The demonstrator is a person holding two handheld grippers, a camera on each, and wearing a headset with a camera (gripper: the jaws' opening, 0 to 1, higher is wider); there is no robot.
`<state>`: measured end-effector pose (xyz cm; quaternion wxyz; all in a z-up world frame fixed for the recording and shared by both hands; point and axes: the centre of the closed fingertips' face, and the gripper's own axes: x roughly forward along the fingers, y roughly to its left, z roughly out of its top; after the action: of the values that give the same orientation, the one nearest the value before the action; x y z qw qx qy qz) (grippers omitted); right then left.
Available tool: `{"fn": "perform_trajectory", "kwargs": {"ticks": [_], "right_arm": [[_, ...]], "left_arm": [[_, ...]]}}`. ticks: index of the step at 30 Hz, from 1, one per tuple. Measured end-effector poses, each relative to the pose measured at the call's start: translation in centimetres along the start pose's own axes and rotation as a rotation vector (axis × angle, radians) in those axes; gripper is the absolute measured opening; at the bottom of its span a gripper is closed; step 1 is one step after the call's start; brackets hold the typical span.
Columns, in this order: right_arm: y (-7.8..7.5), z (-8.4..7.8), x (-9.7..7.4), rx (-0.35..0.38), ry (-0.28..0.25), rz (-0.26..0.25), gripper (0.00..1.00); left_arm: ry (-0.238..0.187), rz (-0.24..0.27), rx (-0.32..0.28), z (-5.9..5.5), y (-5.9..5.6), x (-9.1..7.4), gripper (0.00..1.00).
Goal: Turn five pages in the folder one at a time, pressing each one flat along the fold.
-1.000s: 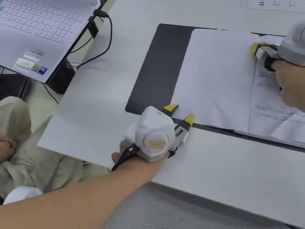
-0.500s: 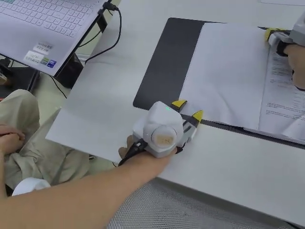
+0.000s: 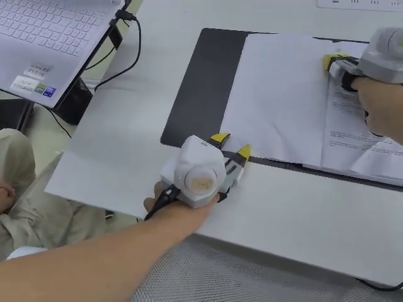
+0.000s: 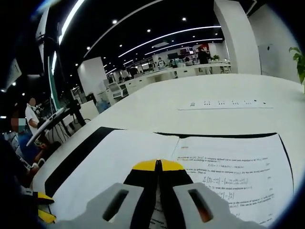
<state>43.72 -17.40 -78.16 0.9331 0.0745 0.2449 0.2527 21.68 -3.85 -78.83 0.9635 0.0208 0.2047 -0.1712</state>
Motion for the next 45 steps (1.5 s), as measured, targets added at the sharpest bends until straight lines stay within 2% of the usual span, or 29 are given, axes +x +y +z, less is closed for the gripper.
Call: {"fn": "perform_trajectory", "kwargs": {"ticks": [7, 20, 28, 45], "right_arm": [[1.0, -0.9, -1.9, -0.004, 0.023, 0.024, 0.0], [3.0, -3.1, -5.5, 0.017, 0.034, 0.049, 0.0], [5.0, -4.1, -8.2, 0.06, 0.014, 0.072, 0.0], [7.7, -6.5, -12.0, 0.047, 0.041, 0.102, 0.0]], "left_arm": [[-0.003, -0.001, -0.001, 0.0, 0.0, 0.0, 0.25], [-0.001, 0.0, -0.004, -0.1, 0.1, 0.1, 0.25], [0.0, 0.001, -0.008, -0.2, 0.1, 0.2, 0.25], [-0.008, 0.0, -0.009, 0.1, 0.0, 0.0, 0.25]]}}
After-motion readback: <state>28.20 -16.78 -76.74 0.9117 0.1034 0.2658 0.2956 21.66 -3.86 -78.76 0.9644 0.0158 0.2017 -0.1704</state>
